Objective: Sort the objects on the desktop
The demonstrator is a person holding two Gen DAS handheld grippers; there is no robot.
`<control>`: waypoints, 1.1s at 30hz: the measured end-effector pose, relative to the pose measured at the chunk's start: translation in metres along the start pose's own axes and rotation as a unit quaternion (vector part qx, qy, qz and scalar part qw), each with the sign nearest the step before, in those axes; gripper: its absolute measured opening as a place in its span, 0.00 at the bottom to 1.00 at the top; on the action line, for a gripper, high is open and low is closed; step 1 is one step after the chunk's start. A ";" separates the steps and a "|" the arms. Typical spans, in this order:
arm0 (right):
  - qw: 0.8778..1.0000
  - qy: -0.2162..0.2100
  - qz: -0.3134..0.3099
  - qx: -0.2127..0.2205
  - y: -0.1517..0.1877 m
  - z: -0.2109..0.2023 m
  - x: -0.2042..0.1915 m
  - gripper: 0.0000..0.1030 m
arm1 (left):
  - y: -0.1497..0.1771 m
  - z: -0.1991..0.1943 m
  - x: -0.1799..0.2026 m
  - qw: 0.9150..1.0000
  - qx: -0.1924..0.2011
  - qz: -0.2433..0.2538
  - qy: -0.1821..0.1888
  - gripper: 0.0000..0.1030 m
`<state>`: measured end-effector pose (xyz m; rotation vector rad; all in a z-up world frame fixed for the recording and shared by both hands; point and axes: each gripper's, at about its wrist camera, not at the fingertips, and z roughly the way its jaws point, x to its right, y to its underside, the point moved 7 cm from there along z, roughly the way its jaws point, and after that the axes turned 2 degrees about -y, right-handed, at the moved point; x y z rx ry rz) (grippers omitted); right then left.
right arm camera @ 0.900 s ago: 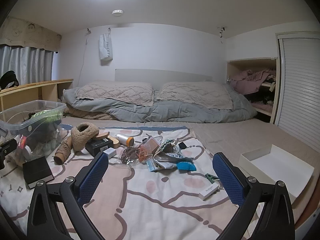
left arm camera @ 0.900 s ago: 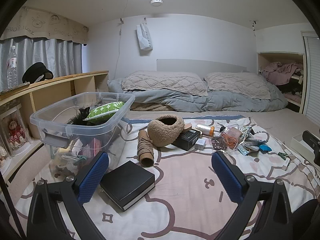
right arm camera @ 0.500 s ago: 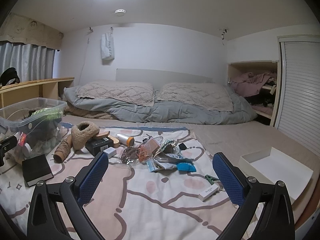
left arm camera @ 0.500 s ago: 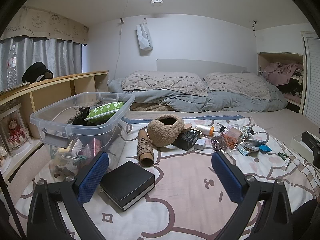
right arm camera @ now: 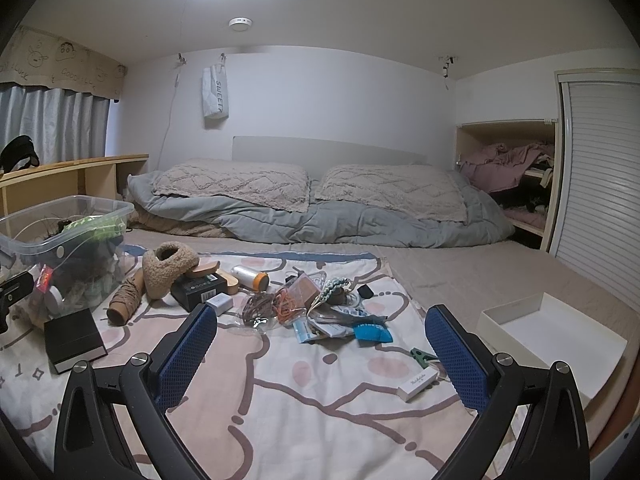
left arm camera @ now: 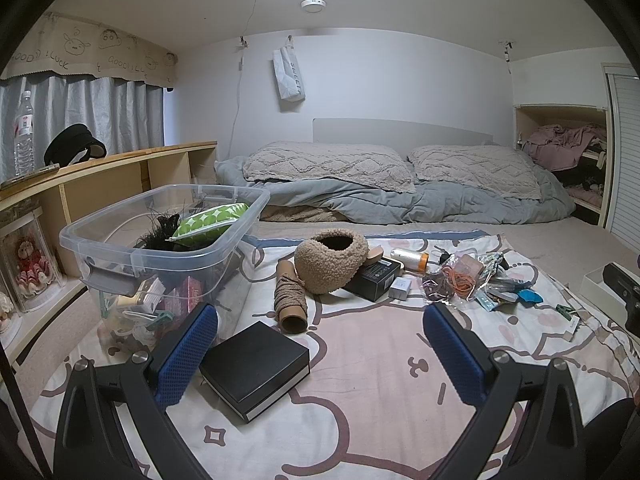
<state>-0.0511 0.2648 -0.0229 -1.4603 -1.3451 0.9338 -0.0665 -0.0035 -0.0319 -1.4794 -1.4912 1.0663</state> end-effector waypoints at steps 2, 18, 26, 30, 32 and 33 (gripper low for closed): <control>1.000 0.000 0.000 0.000 0.000 0.000 0.000 1.00 | 0.000 0.000 0.000 1.000 0.000 0.000 0.000 1.00; 1.000 -0.001 -0.002 -0.002 0.003 0.000 0.000 1.00 | 0.001 0.001 0.000 1.000 0.000 0.000 0.000 1.00; 1.000 -0.001 -0.001 -0.003 0.003 0.000 0.000 1.00 | 0.000 0.000 0.000 1.000 0.000 0.000 0.000 1.00; 1.000 -0.002 -0.002 -0.005 0.004 0.001 -0.001 1.00 | 0.000 0.000 0.000 1.000 0.000 0.001 0.001 1.00; 1.000 -0.003 -0.002 -0.006 0.005 0.001 -0.002 1.00 | -0.002 -0.001 -0.001 1.000 0.001 0.000 0.001 1.00; 1.000 -0.003 -0.002 -0.007 0.005 0.001 -0.002 1.00 | -0.001 -0.001 -0.002 1.000 0.001 0.000 0.000 1.00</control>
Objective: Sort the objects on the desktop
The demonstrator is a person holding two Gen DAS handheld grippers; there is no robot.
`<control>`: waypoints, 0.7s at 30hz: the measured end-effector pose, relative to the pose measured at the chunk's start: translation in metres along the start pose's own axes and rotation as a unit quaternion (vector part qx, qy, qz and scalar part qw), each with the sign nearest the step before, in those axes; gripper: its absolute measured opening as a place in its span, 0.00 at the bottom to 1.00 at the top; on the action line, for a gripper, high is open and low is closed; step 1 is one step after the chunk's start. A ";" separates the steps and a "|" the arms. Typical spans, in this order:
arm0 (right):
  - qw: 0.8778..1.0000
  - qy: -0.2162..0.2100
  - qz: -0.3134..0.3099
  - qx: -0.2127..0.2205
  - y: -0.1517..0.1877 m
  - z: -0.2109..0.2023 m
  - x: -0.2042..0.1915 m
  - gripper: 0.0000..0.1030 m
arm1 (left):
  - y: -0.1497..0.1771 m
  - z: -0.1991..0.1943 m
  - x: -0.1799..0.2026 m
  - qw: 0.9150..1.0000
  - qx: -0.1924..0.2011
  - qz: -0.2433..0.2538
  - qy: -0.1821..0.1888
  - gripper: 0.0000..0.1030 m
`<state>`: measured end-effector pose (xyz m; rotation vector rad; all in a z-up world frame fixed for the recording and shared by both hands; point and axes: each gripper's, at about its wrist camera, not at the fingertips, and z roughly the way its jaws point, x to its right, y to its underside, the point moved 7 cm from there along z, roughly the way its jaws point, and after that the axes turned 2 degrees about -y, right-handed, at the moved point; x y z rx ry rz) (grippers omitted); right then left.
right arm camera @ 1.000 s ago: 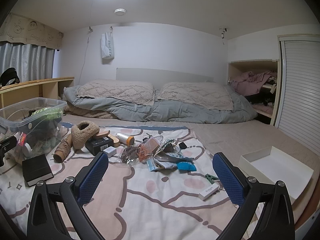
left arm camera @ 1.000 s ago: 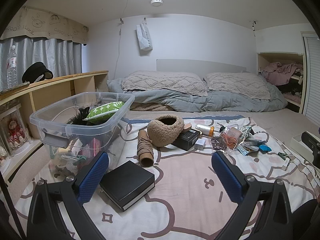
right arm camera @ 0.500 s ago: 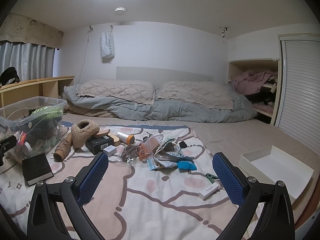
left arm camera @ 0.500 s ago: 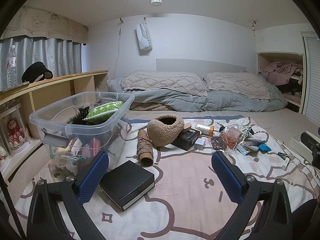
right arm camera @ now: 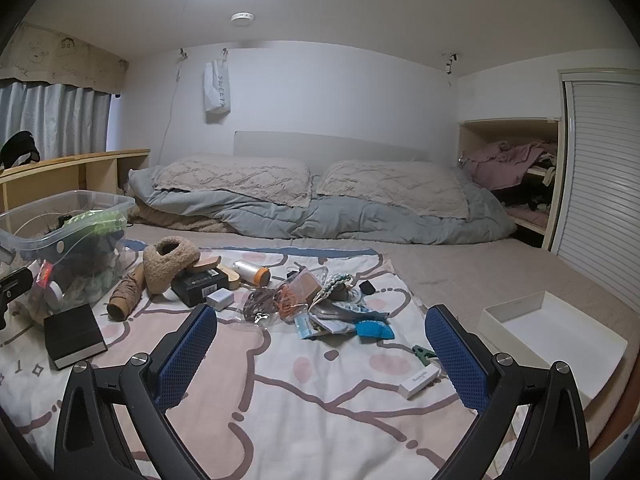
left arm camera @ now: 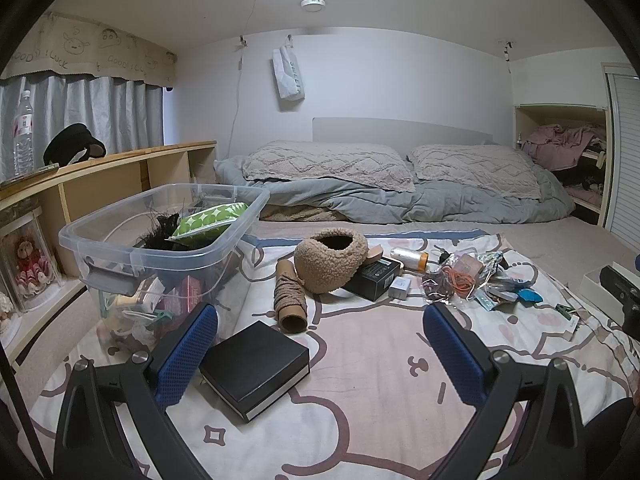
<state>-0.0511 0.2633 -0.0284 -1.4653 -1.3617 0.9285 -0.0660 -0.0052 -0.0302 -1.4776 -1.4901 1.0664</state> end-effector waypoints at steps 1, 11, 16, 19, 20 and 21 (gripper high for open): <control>1.000 0.000 0.000 -0.001 0.000 0.001 0.000 1.00 | 0.000 0.000 0.000 1.000 0.001 -0.002 -0.001 1.00; 0.999 -0.030 0.004 -0.016 0.000 0.005 -0.022 1.00 | -0.002 -0.001 0.005 1.000 0.000 -0.002 -0.002 1.00; 0.998 -0.050 0.003 -0.032 0.007 0.008 -0.045 1.00 | 0.001 0.000 0.008 1.000 -0.006 0.002 -0.002 1.00; 0.996 -0.061 0.012 -0.058 0.015 0.014 -0.054 1.00 | 0.003 0.003 0.008 1.000 -0.016 -0.002 0.001 1.00; 0.996 -0.063 0.012 -0.068 0.019 0.017 -0.057 1.00 | 0.004 0.005 0.007 1.000 -0.019 -0.004 0.001 1.00; 0.995 -0.063 0.010 -0.078 0.022 0.020 -0.060 1.00 | 0.006 0.007 0.006 1.000 -0.025 -0.005 -0.001 1.00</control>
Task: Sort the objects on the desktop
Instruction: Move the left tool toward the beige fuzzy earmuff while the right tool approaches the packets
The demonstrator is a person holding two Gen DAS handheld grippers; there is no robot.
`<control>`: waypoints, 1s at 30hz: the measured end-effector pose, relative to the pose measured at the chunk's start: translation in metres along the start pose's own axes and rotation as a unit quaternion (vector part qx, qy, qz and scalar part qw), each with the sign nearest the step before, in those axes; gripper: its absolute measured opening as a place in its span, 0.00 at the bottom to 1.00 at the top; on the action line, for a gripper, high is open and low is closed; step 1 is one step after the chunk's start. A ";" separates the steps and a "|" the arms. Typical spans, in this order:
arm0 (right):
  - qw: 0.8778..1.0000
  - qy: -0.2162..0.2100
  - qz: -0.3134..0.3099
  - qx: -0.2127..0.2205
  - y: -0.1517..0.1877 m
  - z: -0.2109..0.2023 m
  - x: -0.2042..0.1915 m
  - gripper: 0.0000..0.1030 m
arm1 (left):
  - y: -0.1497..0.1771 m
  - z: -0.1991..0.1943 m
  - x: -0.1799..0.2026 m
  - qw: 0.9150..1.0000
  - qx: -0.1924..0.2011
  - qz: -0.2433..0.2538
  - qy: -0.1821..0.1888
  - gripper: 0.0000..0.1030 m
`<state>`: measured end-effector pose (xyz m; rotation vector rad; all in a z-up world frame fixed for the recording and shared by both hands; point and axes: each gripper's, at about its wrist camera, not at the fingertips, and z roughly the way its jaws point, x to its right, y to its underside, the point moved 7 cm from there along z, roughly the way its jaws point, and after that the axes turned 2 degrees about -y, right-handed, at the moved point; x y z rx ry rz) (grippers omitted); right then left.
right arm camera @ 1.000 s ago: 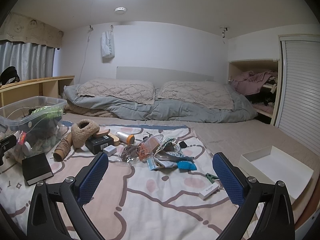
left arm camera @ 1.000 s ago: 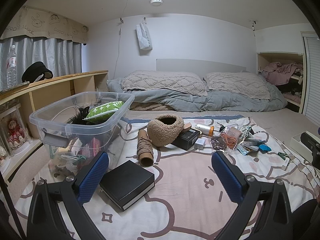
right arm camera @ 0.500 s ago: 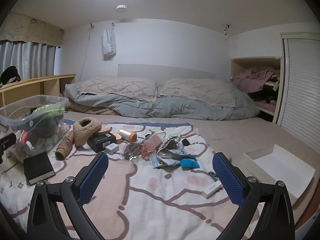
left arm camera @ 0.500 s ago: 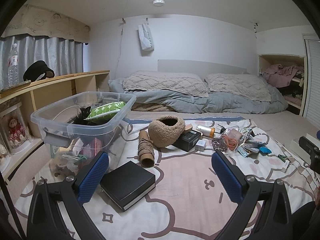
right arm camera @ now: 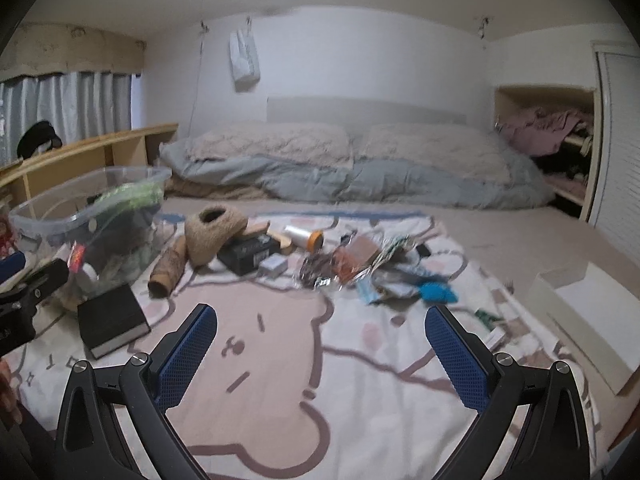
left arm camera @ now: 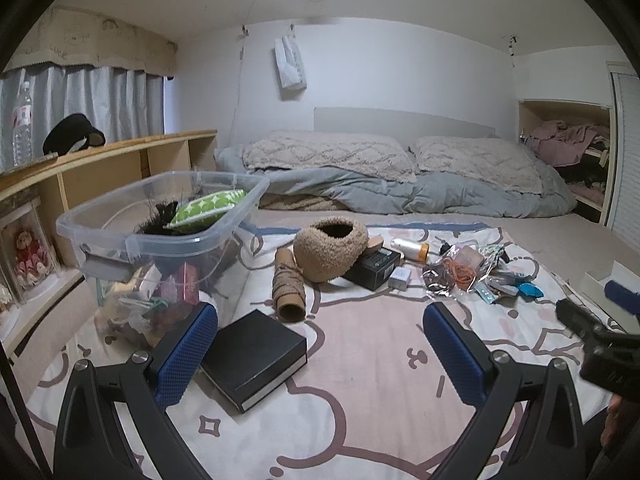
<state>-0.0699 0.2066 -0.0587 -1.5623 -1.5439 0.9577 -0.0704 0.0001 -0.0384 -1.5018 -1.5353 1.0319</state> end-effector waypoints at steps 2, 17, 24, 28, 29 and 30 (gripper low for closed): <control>1.000 0.000 0.000 -0.015 0.004 0.007 -0.003 1.00 | 0.001 0.003 -0.005 1.000 -0.007 -0.004 -0.008 1.00; 0.990 -0.052 -0.012 -0.132 0.026 0.086 -0.038 1.00 | 0.010 0.025 -0.058 0.992 -0.061 -0.085 -0.068 1.00; 0.987 -0.043 -0.023 -0.155 0.024 0.124 -0.039 1.00 | 0.002 0.044 -0.060 0.991 -0.072 -0.080 -0.080 1.00; 0.987 -0.005 -0.025 -0.158 0.018 0.148 -0.019 1.00 | -0.010 0.059 -0.056 0.991 -0.071 -0.081 -0.077 1.00; 0.987 0.003 -0.025 -0.158 0.017 0.153 -0.013 1.00 | -0.012 0.060 -0.055 0.992 -0.066 -0.079 -0.078 1.00; 0.987 0.013 -0.023 -0.158 0.016 0.158 -0.007 1.00 | -0.017 0.063 -0.053 0.992 -0.060 -0.074 -0.078 1.00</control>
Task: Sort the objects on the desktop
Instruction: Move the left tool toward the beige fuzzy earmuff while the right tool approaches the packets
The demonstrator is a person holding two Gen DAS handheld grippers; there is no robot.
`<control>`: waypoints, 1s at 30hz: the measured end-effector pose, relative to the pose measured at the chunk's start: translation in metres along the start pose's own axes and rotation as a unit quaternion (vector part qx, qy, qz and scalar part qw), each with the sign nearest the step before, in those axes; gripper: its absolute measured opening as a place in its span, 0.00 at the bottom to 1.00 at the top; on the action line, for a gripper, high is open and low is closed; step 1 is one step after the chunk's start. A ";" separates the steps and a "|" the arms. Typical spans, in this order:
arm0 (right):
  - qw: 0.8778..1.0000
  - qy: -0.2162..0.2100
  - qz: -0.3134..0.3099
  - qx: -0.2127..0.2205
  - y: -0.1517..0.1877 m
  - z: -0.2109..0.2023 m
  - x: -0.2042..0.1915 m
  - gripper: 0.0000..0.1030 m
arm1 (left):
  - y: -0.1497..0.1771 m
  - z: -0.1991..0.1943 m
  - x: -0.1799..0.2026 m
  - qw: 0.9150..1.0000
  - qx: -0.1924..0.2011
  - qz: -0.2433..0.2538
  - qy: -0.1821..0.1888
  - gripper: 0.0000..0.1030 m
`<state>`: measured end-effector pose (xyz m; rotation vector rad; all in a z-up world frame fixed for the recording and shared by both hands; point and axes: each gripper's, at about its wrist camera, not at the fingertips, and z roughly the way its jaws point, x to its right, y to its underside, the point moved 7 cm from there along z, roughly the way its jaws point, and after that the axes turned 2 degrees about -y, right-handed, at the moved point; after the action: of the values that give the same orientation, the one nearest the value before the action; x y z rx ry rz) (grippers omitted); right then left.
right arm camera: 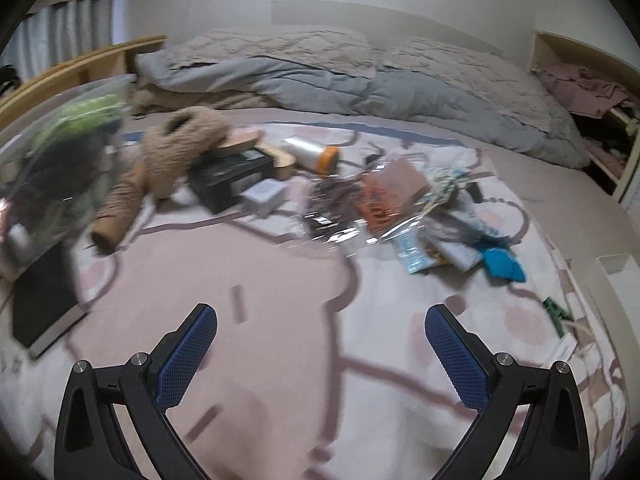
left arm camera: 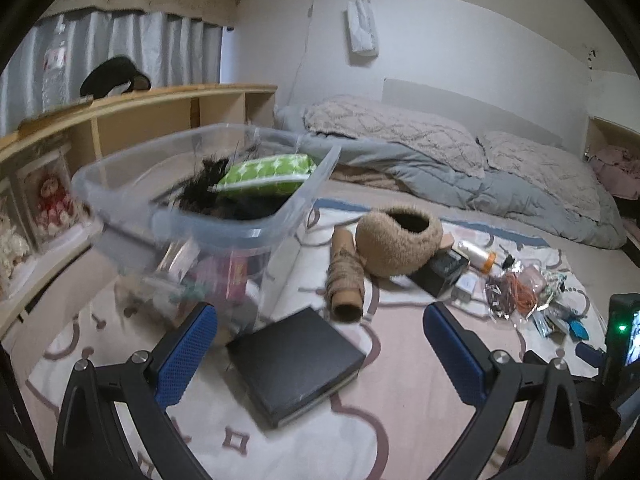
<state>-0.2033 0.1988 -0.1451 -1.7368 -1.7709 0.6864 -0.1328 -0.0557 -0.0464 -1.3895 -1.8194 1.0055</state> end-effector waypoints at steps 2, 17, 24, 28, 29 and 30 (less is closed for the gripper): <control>1.000 0.017 0.011 0.001 -0.007 0.011 0.015 1.00 | -0.009 0.005 0.008 1.000 0.013 0.009 0.003 1.00; 0.992 0.052 0.106 0.037 -0.052 0.049 0.092 1.00 | -0.035 0.063 0.073 0.997 0.042 0.056 0.024 1.00; 0.991 0.062 0.109 0.039 -0.061 0.067 0.108 1.00 | -0.054 0.101 0.109 0.995 0.061 0.082 0.010 1.00; 0.988 0.064 0.133 0.051 -0.066 0.064 0.126 1.00 | -0.065 0.133 0.122 0.992 0.063 0.109 -0.025 1.00; 0.987 0.070 0.135 0.056 -0.066 0.063 0.132 1.00 | -0.068 0.143 0.125 0.991 0.060 0.115 -0.032 1.00; 0.986 0.077 0.135 0.061 -0.067 0.063 0.136 1.00 | -0.070 0.150 0.127 0.991 0.057 0.118 -0.036 1.00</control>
<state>-0.2953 0.3346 -0.1376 -1.9079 -1.3758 0.7329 -0.3241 0.0271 -0.0588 -1.5417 -1.6465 1.2752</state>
